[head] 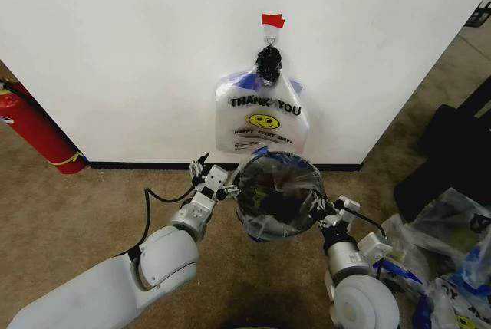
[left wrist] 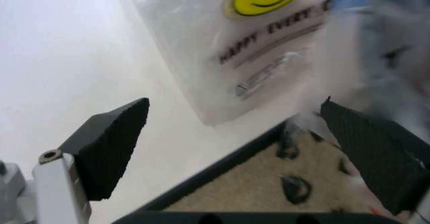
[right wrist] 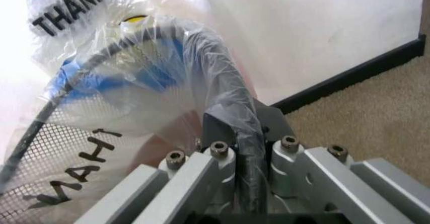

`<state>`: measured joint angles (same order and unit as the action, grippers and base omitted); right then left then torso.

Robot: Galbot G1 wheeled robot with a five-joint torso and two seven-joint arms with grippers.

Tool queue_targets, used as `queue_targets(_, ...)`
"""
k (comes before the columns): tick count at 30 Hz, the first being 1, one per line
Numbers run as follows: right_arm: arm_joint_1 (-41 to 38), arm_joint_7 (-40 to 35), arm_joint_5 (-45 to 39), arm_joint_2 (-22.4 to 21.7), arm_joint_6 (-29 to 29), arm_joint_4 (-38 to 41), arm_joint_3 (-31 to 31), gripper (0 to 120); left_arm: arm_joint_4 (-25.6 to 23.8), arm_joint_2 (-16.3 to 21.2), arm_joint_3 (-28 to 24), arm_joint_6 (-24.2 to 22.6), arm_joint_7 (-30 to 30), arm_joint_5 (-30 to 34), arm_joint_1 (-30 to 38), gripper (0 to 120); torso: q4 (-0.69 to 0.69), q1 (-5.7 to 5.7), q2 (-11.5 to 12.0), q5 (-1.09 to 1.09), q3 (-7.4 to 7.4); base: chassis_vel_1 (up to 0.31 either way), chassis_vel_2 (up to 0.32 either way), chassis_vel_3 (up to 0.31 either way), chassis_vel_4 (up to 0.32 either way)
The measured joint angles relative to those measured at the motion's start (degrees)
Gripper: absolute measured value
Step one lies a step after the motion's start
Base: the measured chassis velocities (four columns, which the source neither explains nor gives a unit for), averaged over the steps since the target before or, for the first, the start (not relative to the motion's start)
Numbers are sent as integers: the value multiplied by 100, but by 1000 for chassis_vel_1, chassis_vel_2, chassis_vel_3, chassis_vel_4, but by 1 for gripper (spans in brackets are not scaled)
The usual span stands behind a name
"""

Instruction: Pick up the garbage bag from the wall and place it over the trash bin.

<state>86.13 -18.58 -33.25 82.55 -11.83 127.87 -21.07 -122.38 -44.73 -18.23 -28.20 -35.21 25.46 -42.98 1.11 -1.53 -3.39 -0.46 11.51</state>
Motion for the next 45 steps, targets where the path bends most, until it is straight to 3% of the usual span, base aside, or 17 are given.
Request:
queue_targets(8,21,-1,-69,-64,-2,91,9,0,177,87,4,104,52,18,66,98,-1,0,0,0,0,0,0,0,0)
queue_targets(15,25,20,-340,-147,-44,206,-30,0,528,94,-81,682,26,62,62,98,-1,0,0,-1,0,0,0,0,0)
queue_targets(22,58,-33,-506,-190,-90,207,-89,0,619,78,78,833,-106,140,-28,98,0,0,0,0,0,0,0,0,0)
queue_targets(30,-137,-497,-1727,-204,-427,24,-167,0,449,-245,1589,2046,-31,1008,-1296,100,0,0,0,0,0,0,0,0,0)
queue_targets(34,-293,-503,-2070,-178,-491,-342,-108,0,300,-577,2829,2961,810,1411,-2559,100,-1,0,0,-2,0,0,0,0,0)
queue_targets(35,-293,-503,-2070,-178,-491,-342,-108,0,300,-577,2829,2961,810,1411,-2559,100,-1,0,0,-2,0,0,0,0,0)
queue_targets(39,-396,-406,-1935,-119,-491,-624,102,0,111,-810,3854,3669,1622,1567,-3556,100,-3,0,0,0,-1,0,0,0,0)
queue_targets(43,-479,-264,-1726,-149,-480,-854,198,0,-94,-902,4377,3993,2337,1705,-4236,100,1,0,0,0,-1,0,0,0,0)
queue_targets(45,-525,-134,-1594,-174,-460,-995,261,0,-165,-1052,4631,4234,2720,1410,-4619,100,-1,1,0,1,-1,0,0,0,0)
